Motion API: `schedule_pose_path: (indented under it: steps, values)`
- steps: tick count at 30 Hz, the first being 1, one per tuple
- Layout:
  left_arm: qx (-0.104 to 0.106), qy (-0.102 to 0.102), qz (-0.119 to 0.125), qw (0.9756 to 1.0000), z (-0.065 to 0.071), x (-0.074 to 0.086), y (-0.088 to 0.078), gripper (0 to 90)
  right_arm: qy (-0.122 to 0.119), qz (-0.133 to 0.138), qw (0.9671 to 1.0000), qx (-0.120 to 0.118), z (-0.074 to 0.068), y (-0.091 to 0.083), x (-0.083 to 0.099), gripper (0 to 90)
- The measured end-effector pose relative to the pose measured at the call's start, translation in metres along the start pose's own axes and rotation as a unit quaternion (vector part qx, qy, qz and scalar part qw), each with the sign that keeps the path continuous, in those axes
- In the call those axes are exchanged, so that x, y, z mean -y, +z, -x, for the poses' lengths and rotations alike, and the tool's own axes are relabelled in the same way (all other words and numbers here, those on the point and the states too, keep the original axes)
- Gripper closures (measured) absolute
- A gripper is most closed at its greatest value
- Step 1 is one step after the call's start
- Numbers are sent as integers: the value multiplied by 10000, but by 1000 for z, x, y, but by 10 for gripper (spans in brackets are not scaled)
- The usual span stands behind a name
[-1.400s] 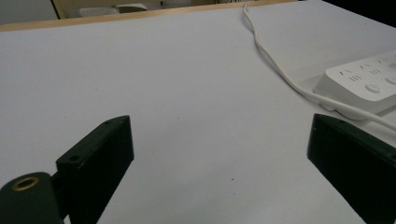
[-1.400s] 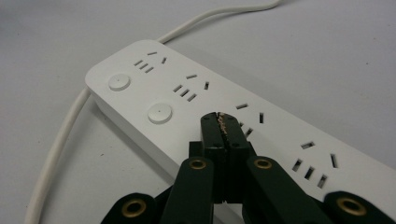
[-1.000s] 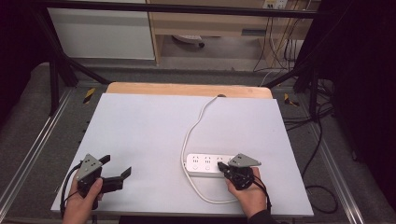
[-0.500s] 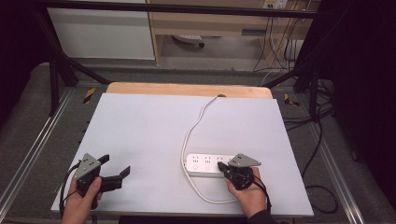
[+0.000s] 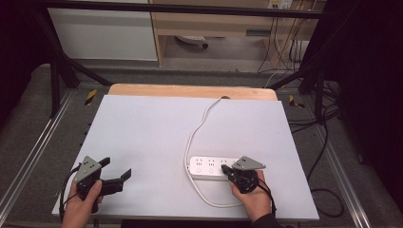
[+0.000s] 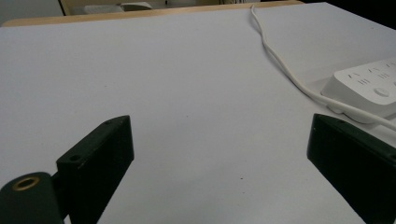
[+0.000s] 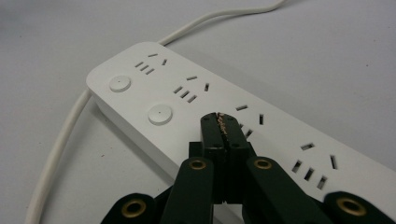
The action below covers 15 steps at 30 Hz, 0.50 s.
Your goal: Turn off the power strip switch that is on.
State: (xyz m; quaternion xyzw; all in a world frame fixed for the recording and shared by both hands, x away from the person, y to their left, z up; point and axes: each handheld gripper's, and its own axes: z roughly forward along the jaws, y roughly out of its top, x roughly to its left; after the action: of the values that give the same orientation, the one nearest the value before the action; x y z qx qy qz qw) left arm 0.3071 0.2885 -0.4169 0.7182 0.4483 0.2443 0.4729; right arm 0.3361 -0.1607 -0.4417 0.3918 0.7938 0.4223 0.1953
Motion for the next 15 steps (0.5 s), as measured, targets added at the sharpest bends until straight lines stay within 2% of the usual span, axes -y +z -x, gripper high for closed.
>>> schedule_pose_path:
  steps: [15]
  values:
    - [-19,16,-11,10000,-1,0,0,73,78,75,9999,-19,1,-1,-1,900]
